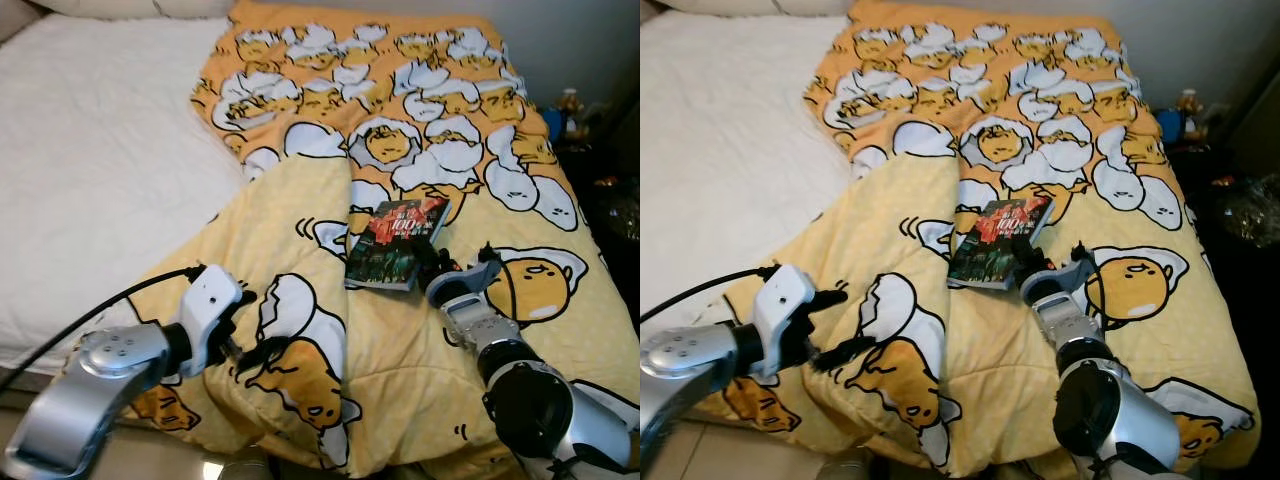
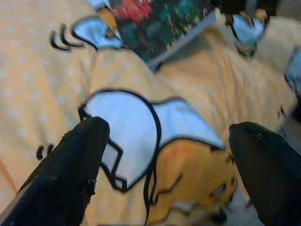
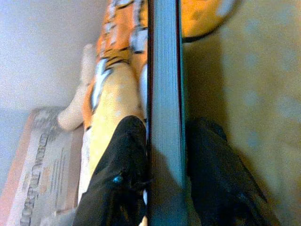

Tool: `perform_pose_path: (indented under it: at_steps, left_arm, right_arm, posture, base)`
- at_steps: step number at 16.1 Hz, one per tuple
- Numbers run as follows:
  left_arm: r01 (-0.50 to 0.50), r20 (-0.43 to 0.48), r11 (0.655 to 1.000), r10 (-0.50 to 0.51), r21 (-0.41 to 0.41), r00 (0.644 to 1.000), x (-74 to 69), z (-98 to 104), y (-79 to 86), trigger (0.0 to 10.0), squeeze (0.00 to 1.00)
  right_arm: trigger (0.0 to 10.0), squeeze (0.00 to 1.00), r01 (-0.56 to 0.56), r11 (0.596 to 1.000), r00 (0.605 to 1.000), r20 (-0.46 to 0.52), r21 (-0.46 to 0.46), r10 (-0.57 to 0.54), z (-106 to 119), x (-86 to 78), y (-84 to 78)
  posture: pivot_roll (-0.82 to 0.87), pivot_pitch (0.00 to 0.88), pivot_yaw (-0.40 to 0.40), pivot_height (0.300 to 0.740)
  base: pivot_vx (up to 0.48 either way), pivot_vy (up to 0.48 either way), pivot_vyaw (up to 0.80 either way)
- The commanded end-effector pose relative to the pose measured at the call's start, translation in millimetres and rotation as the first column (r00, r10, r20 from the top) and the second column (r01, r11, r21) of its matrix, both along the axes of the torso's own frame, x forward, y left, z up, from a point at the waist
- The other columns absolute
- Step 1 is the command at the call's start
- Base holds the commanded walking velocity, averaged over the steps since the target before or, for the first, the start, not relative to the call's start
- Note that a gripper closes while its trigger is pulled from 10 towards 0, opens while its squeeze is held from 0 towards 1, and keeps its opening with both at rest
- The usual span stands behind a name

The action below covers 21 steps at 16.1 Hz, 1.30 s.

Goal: Clean up the room

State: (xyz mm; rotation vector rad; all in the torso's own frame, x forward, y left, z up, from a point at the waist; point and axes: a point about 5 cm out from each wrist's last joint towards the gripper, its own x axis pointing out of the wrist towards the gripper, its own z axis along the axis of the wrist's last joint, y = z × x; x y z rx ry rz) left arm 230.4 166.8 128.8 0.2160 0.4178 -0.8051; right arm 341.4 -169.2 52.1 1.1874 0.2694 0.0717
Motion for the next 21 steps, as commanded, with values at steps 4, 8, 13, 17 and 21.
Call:
perform_pose_path:
  at_steps: [4, 8, 13, 17, 21]
  left_arm:
    - [-0.258, 0.167, 0.963, 0.268, -0.08, 0.949, 22.4, 2.5, -1.2, 10.0, 0.76]
    - [-0.457, 0.217, 0.876, 0.482, -0.154, 0.849, 29.7, -1.5, 7.2, 10.0, 0.77]
    - [-0.485, 0.232, 0.865, 0.502, -0.129, 0.833, 24.9, -12.0, 6.4, 10.0, 0.76]
    - [-0.496, 0.232, 0.86, 0.509, -0.116, 0.829, 31.2, -14.7, 10.9, 10.0, 0.58]
    - [-0.49, 0.25, 0.866, 0.498, -0.098, 0.83, 35.1, -14.4, 7.0, 10.0, 0.35]
  right_arm:
    - [0.0, 0.0, 0.031, 0.958, 0.982, 0.189, -0.284, 0.024, 27.3, 1.4, -33.2]
    - [0.0, 0.0, 0.123, 0.827, 0.96, 0.277, -0.548, 0.041, 50.6, -21.1, -34.2]
    - [10.0, 0.0, 0.085, 0.718, 0.99, 0.143, -0.691, 0.02, 37.8, -34.7, -14.9]
    - [10.0, 1.0, 0.005, 0.654, 0.998, 0.043, -0.756, 0.043, 27.4, -42.5, -9.9]
    - [10.0, 1.0, -0.062, 0.664, 0.997, -0.01, -0.745, 0.082, 29.6, -30.3, -1.4]
  posture:
    - [0.09, 0.0, 0.011, 0.74]
    - [0.05, 0.0, 0.009, 0.74]
    - [0.07, 0.0, -0.024, 0.74]
    - [0.08, 0.0, -0.031, 0.74]
    - [0.07, 0.0, -0.035, 0.74]
  base:
    - [0.0, 0.0, 0.0]
    - [0.0, 0.0, 0.0]
    - [0.0, 0.0, 0.0]
    - [0.0, 0.0, 0.0]
    - [0.0, 0.0, 0.0]
